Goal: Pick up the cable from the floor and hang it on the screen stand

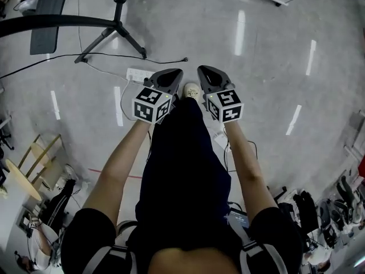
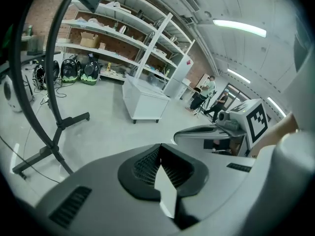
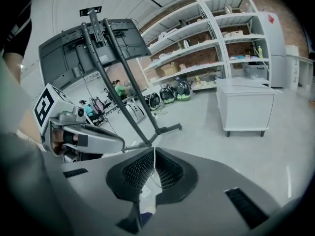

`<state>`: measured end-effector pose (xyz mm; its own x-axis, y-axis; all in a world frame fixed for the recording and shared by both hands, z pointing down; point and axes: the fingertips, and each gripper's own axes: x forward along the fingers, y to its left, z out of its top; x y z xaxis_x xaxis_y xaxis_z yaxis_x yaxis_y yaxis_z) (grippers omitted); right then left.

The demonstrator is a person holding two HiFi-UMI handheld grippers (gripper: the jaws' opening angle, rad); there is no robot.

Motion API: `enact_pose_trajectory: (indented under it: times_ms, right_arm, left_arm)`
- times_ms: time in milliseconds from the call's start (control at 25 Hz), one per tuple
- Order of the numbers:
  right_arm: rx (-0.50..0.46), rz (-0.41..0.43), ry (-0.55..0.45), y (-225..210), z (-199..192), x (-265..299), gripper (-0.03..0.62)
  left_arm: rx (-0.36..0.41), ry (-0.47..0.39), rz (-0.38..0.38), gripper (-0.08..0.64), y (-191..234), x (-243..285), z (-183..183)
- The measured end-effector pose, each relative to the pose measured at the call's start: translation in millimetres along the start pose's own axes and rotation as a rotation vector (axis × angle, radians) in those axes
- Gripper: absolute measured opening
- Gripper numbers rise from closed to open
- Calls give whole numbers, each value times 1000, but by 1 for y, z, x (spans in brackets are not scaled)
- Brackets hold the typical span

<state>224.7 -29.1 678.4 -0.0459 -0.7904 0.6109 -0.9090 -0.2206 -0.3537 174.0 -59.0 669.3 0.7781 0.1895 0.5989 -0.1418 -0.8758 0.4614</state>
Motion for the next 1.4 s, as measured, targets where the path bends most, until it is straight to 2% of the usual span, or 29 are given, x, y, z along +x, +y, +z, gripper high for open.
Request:
enact_pose_trajectory:
  times_ms: [280,560,880,1400]
  right_arm:
    - [-77,17,80,-34,-46,43,26]
    - [-156,36,130,-50,-89,89,26]
    - [-87,59,156,-69,-129,138,26]
    - [-120,94,208,-103,-212,204,26]
  left_arm:
    - [-29,13,31,8,34,38,-50]
    - [-20,41,18,8,63,77,-93]
    - [-20,44,40,8,103,116,-126]
    - [-104,74,68,8,160,173,-214]
